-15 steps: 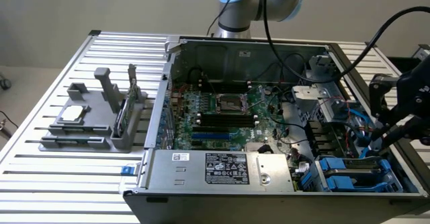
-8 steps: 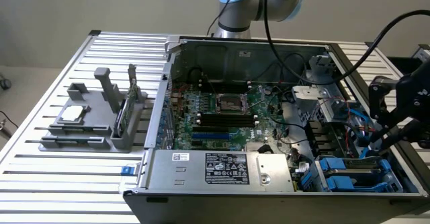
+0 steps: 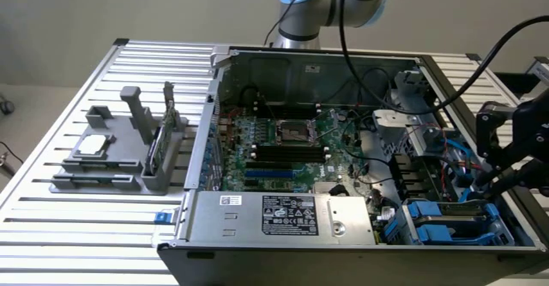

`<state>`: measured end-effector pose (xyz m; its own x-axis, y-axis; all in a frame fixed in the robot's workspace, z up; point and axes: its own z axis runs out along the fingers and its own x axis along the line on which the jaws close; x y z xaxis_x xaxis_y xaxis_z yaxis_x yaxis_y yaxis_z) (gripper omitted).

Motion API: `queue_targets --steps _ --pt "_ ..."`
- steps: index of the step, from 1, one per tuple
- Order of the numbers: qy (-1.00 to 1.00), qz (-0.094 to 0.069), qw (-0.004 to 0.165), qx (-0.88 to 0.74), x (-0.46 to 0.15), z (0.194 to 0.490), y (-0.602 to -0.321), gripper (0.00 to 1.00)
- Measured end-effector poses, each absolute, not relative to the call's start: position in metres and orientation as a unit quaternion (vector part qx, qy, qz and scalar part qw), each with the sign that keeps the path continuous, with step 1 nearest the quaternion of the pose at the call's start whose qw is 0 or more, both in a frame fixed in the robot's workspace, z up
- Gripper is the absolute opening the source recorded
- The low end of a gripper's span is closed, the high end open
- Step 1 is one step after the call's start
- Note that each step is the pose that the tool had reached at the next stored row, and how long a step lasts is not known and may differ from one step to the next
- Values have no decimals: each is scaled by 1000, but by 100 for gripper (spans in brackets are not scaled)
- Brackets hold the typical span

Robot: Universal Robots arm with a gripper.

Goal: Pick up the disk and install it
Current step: 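Insert the first disk wire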

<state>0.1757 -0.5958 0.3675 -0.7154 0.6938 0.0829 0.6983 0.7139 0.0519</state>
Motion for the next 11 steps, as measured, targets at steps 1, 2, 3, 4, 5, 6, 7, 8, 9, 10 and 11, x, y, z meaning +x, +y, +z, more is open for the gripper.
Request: queue_targets --steps 1,2,3,4,5,6,7,8,9,10,11 --pt "-925 -40 29 -377 176 368 -597 24" --pt "-925 -40 29 -377 176 368 -599 24" --pt "-924 -40 29 -379 176 368 -600 24" --pt "-923 -40 29 -382 176 368 -601 24" --pt "-922 -40 29 -385 176 368 -601 24" --pt "-920 -40 28 -388 176 368 -602 24" --pt "-919 -40 28 -392 176 368 -602 24" --pt "-918 -44 30 -394 176 368 -602 24" --pt "-917 -50 32 -395 176 368 -602 24" --pt "-916 -55 34 -396 176 368 -602 24" --pt "-915 -59 36 -399 176 368 -602 24"
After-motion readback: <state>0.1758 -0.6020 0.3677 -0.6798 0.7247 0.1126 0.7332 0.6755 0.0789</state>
